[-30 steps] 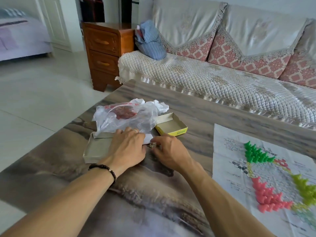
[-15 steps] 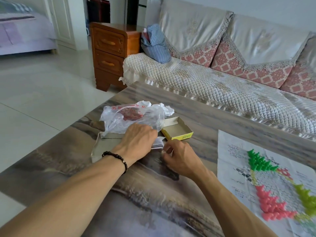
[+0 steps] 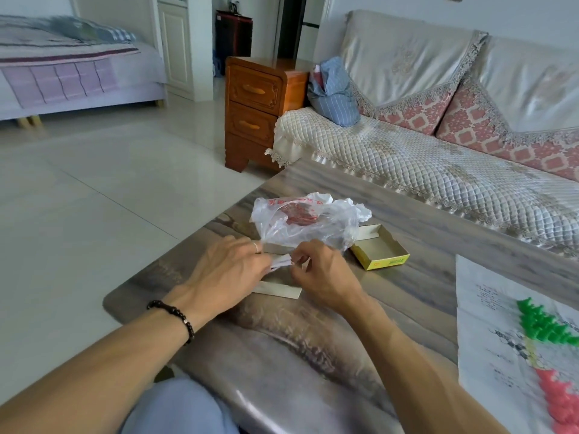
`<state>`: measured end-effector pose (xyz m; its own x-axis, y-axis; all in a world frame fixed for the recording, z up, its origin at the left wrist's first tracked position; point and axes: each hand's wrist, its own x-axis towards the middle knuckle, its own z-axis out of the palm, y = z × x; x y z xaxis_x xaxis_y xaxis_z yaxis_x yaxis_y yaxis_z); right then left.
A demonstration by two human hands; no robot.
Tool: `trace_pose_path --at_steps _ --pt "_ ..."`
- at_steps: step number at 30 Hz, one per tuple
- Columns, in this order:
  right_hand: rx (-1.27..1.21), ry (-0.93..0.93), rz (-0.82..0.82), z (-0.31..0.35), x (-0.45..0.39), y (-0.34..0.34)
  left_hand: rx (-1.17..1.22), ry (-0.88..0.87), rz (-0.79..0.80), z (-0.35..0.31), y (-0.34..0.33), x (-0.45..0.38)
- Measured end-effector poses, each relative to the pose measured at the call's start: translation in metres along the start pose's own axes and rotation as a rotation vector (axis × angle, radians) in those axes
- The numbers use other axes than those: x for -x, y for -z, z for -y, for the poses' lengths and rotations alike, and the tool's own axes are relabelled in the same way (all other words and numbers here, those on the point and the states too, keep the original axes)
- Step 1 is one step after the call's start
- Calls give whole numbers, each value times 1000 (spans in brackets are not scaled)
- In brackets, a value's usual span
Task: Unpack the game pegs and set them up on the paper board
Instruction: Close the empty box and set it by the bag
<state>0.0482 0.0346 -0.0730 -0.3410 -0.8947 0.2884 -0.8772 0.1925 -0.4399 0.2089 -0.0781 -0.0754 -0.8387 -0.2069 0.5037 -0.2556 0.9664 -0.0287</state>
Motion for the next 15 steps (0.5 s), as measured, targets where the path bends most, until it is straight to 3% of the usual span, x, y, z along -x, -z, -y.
trace_pose_path --at_steps 5,8,11,15 --pt "14 -12 54 -6 -1 -1 145 92 82 2 -13 10" --pt "92 -110 -92 -19 4 13 266 196 185 -4 -20 10" --pt "311 -297 -192 -42 12 30 331 176 251 -14 -29 3" --pt "416 -497 1 -77 24 45 321 114 281 -35 -37 -6"
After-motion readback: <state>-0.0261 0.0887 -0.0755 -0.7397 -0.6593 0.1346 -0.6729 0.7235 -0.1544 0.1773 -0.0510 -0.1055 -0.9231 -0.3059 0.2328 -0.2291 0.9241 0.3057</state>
